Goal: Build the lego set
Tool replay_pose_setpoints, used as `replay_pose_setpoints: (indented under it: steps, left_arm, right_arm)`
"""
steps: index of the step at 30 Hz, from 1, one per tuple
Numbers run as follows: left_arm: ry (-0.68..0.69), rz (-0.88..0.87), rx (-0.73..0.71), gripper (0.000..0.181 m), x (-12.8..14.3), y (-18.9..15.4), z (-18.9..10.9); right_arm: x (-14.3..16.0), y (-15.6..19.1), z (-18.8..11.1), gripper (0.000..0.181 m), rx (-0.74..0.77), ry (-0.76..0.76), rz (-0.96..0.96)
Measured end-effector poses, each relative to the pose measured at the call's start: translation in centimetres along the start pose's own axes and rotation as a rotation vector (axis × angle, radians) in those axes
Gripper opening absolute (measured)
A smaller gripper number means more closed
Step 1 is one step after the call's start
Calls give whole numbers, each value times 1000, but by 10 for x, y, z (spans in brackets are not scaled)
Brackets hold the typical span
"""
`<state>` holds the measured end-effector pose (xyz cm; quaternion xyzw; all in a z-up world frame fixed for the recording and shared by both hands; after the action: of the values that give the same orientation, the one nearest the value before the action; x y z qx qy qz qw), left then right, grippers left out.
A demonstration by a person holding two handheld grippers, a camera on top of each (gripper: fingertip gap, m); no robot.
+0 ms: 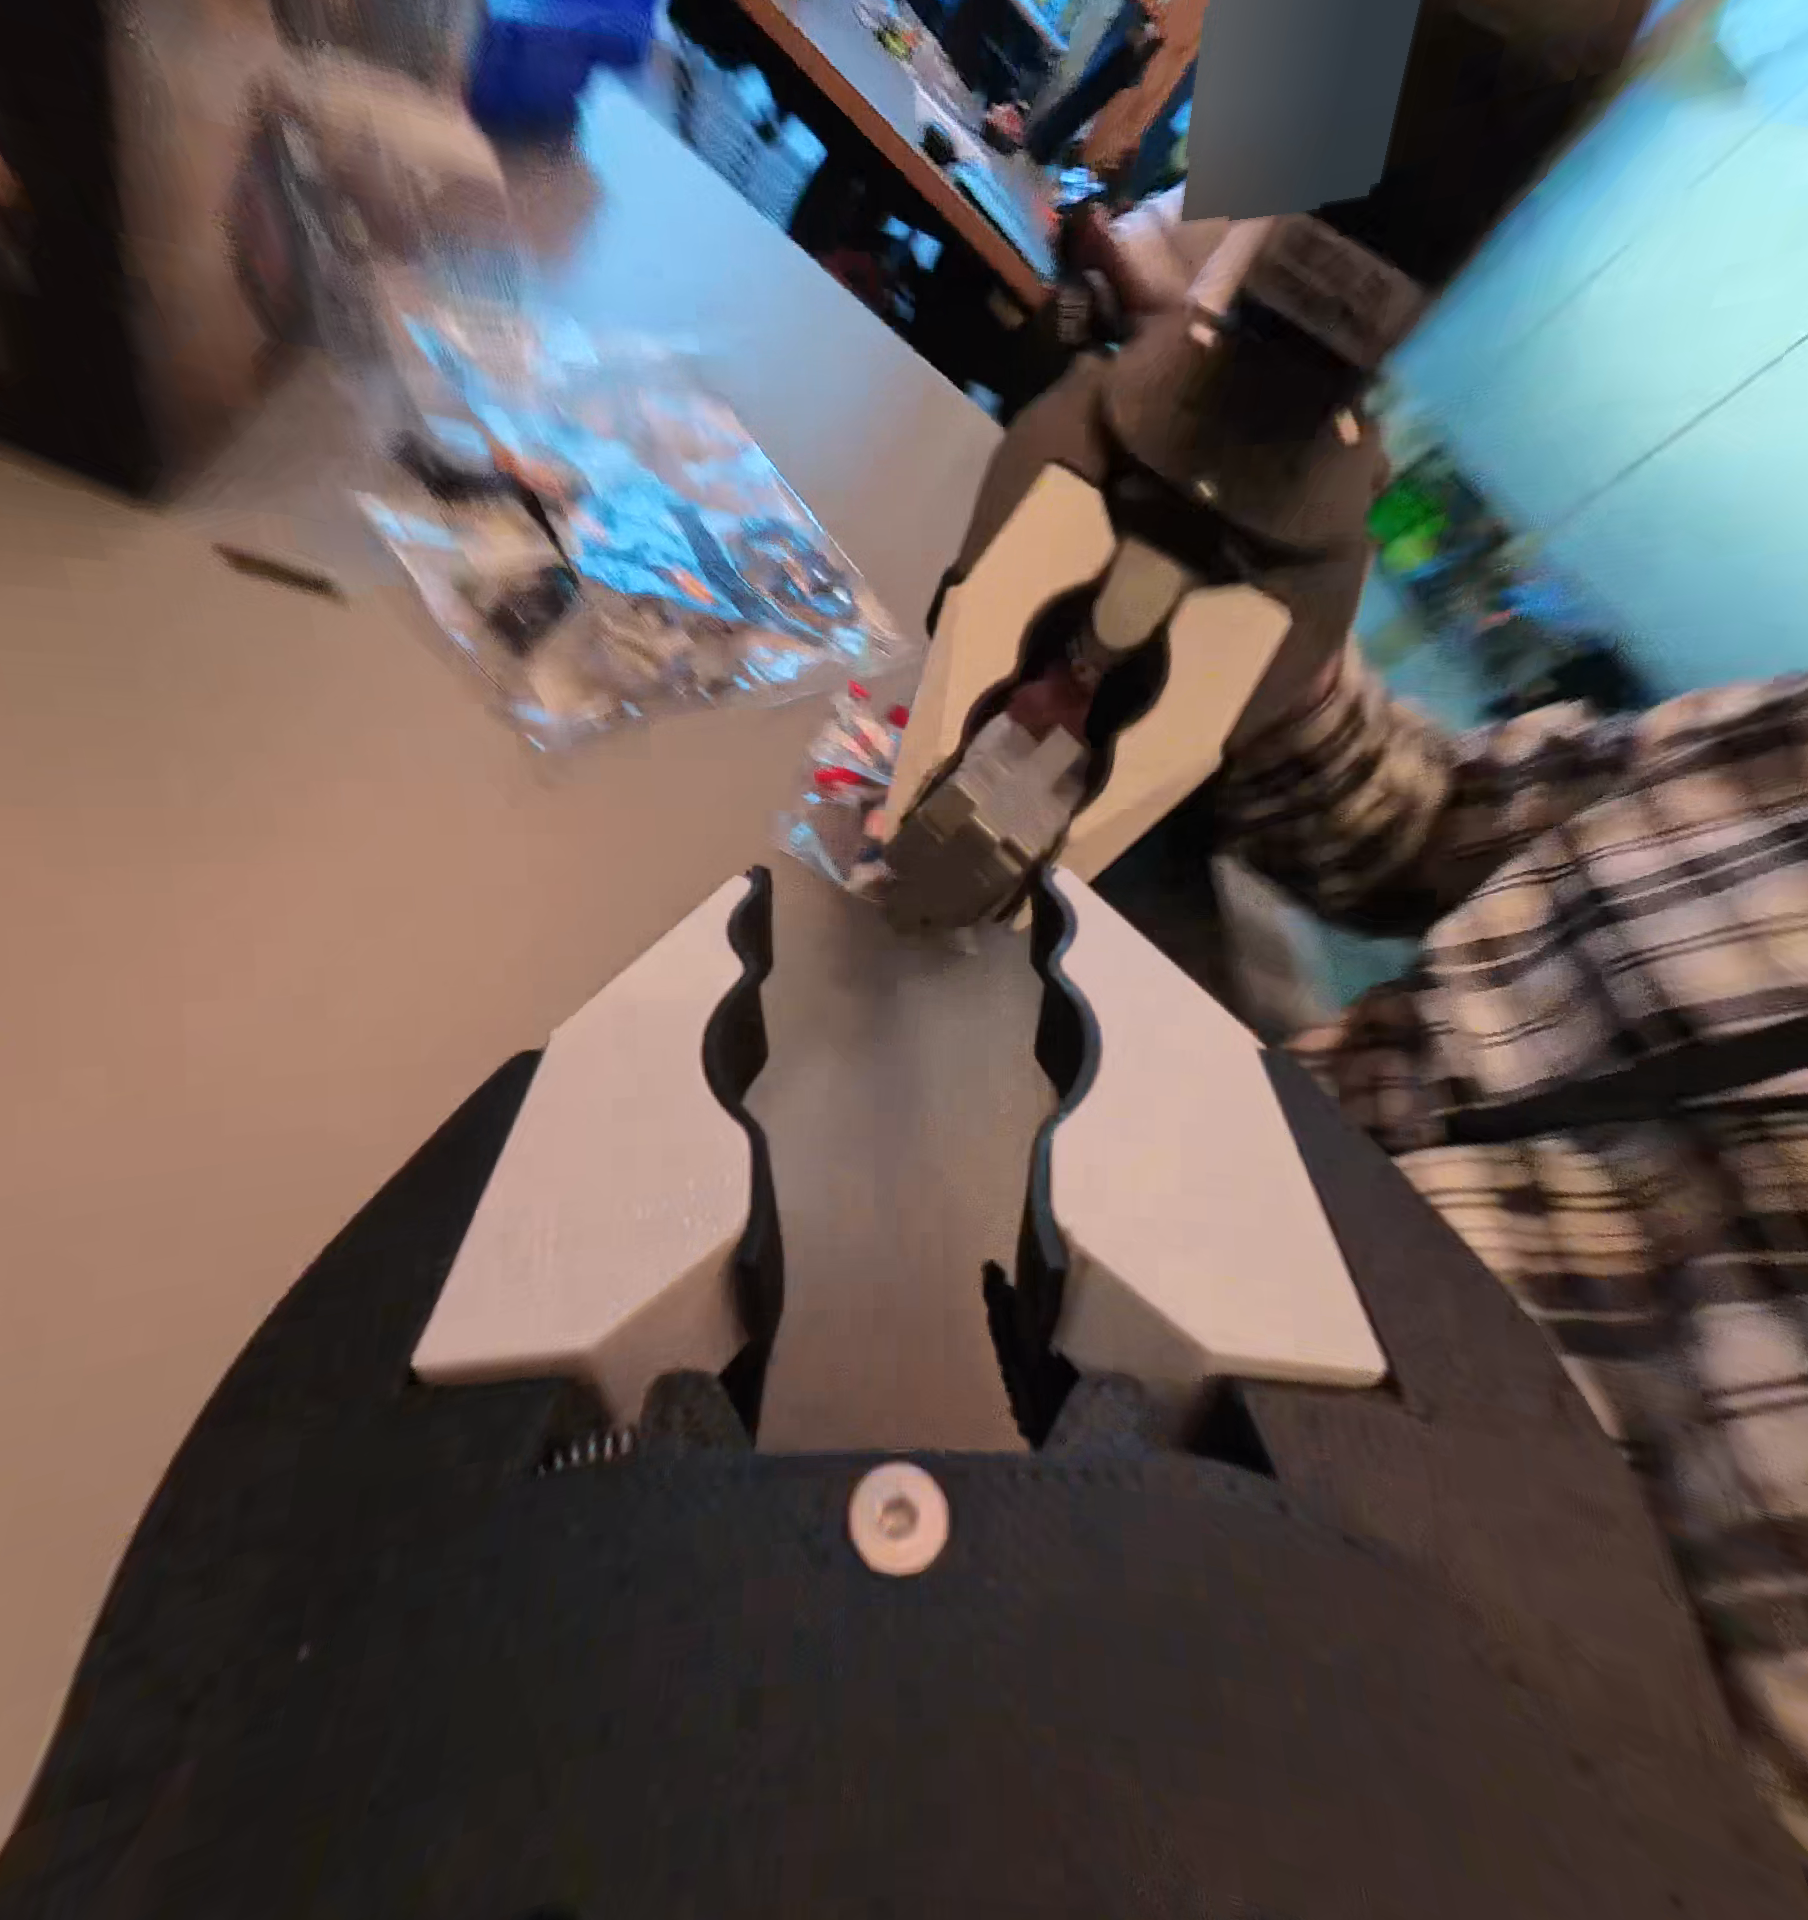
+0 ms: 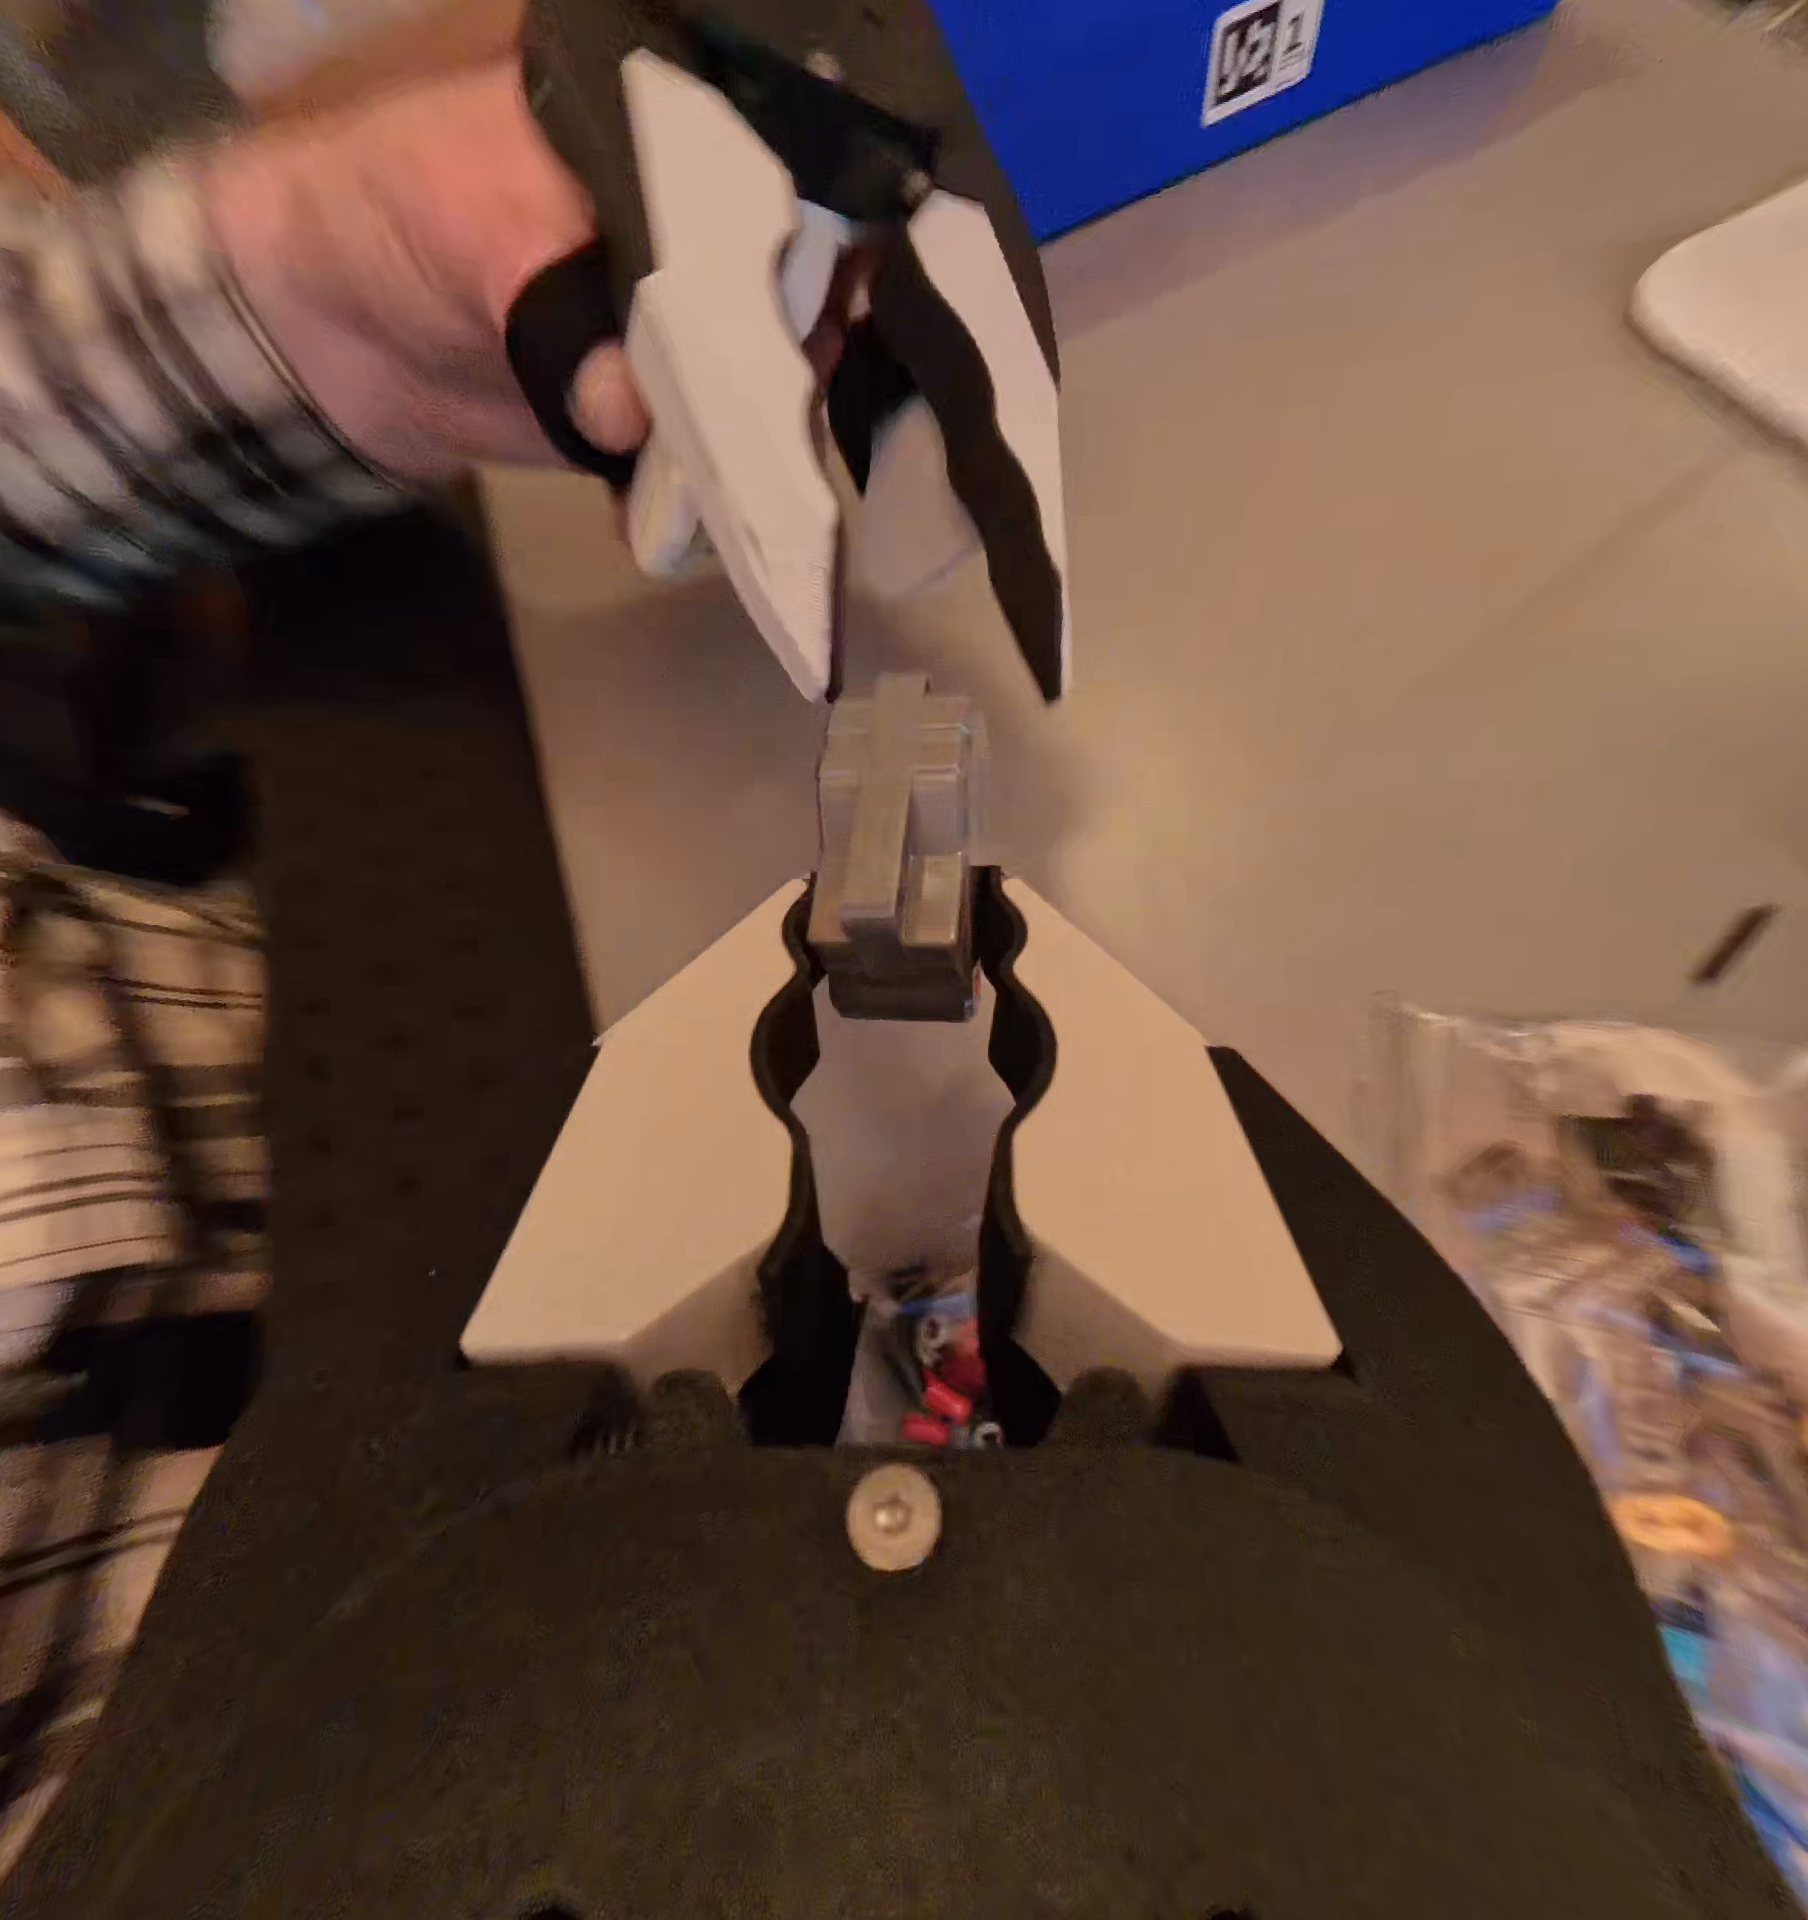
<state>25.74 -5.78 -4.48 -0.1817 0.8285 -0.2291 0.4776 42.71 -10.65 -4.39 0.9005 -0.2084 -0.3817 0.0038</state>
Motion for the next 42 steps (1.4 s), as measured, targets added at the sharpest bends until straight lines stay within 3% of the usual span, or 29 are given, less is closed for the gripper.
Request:
replay_pose_setpoints:
  steps: [4,7,11,13,15,19,28,33,38,42]
  left_arm:
    - [20,427,-306,69,-3,-33,1]
    - [107,610,-487,82,1,-44,17]
    - [253,914,-729,49,11,-55,33]
    - [318,995,-802,43,16,-59,34]
    - [300,964,-792,42,17,-59,31]
    - [263,789,-722,42,18,-47,19]
    - [375,368,-560,42,43,8,12]
    - [407,326,-545,43,50,17,18]
    - [410,335,-485,63,54,14,18]
    - [419,340,-508,57,54,14,17]
  right_arm:
    - [1,-26,-8,26,-291,-53,166]
    - [-1,-35,-7,26,-450,-66,247]
    - [-8,-28,3,26,-621,4,269]
    - [-8,-24,10,26,-658,59,242]
    - [-8,-24,13,26,-698,56,243]
    - [-15,-30,13,42,-578,15,234]
    - [-4,-36,-31,32,-229,-11,84]
    - [17,-38,-50,29,-115,13,95]
    - [39,-37,-62,29,-22,43,88]
    - [56,-38,-69,22,73,105,61]
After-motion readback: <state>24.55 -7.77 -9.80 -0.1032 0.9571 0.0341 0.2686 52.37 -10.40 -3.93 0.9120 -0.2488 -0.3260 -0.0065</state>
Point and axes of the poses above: each gripper's, where its closed fingertips meet, z out along the fingers, x out of its underside, y = z × x across the jaws, the point moved 9 cm from there along -z, back along the fingers, and after that the axes turned 10 degrees about y, right-handed, at the moved point
